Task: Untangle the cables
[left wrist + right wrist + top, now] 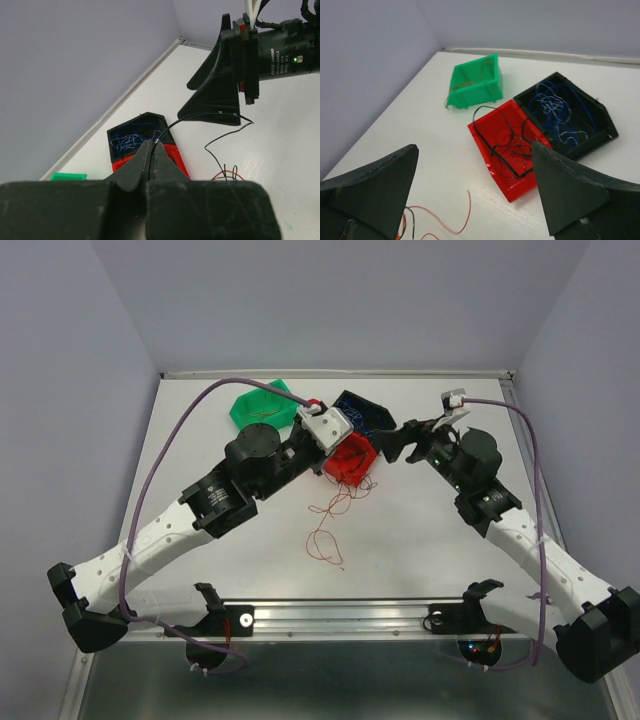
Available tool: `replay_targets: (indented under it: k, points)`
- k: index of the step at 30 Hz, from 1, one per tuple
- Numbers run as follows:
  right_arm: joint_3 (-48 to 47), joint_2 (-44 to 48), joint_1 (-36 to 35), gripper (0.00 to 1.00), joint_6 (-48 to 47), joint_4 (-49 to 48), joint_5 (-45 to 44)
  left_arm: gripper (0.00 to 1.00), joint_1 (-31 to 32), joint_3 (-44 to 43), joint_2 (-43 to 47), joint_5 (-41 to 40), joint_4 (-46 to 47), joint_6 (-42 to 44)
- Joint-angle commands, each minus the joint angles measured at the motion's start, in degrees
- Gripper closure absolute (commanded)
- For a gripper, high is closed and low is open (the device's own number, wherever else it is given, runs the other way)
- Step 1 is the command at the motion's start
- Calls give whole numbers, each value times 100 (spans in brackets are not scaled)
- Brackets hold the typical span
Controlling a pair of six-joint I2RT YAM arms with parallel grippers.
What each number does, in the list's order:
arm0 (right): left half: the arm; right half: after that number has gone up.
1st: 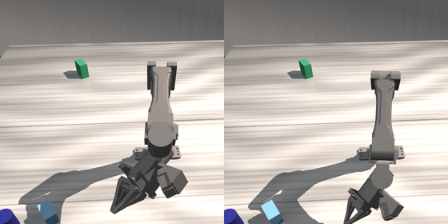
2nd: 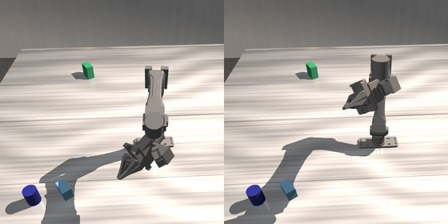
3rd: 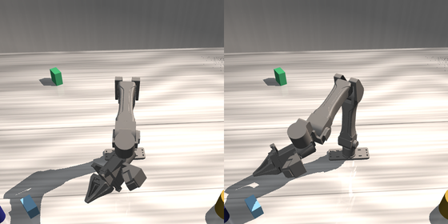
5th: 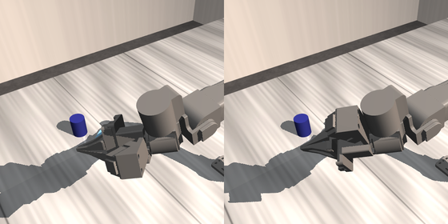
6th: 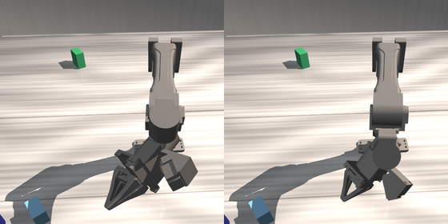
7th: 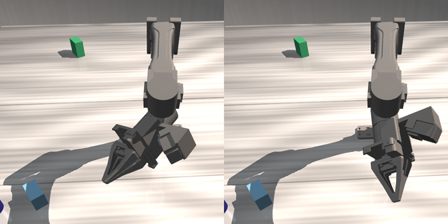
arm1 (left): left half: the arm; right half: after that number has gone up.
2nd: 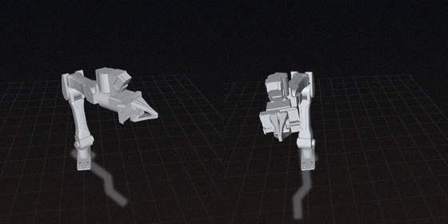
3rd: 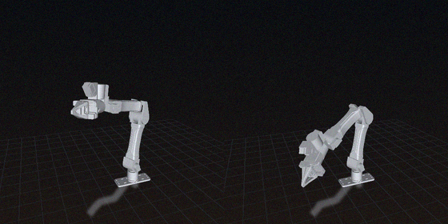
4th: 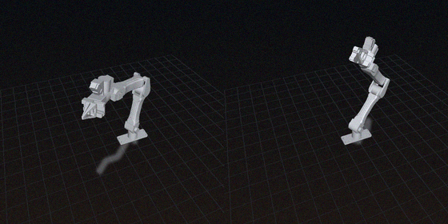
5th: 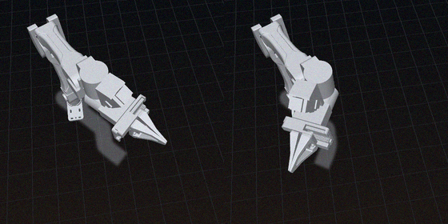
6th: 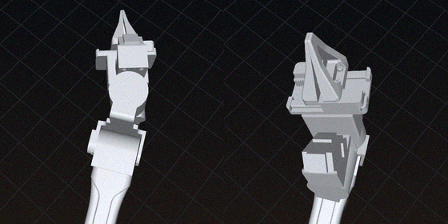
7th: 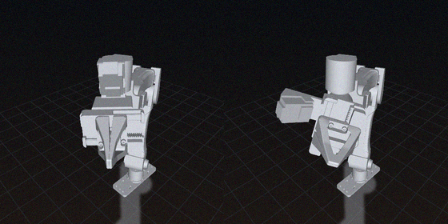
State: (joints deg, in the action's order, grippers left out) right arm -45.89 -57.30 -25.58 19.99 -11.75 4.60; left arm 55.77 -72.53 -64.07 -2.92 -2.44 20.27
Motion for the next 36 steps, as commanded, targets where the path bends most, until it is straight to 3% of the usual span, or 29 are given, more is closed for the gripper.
replay_targets:
  k: [1,3,9,14,18,22,31,35,36]
  points:
    - [168,-377,-17,1,-452,-986,2025,100,22,160,368,-621,656,-23]
    - [89,-711,-17,2,-469,-1241,2737,100,13,213,474,-718,762,20]
    - [-149,-1318,-17,0,-408,-1663,3537,100,22,380,870,-1631,1165,415]
    - [18,-1599,-17,0,-277,-2593,4494,100,22,485,1142,-2317,1438,697]
    - [89,-2039,-52,0,-92,-3490,5155,100,22,433,1283,-2406,1387,724]
    - [107,-2355,-446,0,-223,-4378,5104,100,22,4,1222,-2415,1115,697]
    - [-789,-3347,-1598,0,-576,-4424,4629,100,13,-349,1240,-2555,841,697]
    - [-1018,-3638,-1669,0,-566,-4389,4480,100,22,-411,1248,-2582,833,715]
    - [-1045,-3674,-1678,4,-618,-4371,4445,100,22,-428,1257,-2582,841,724]
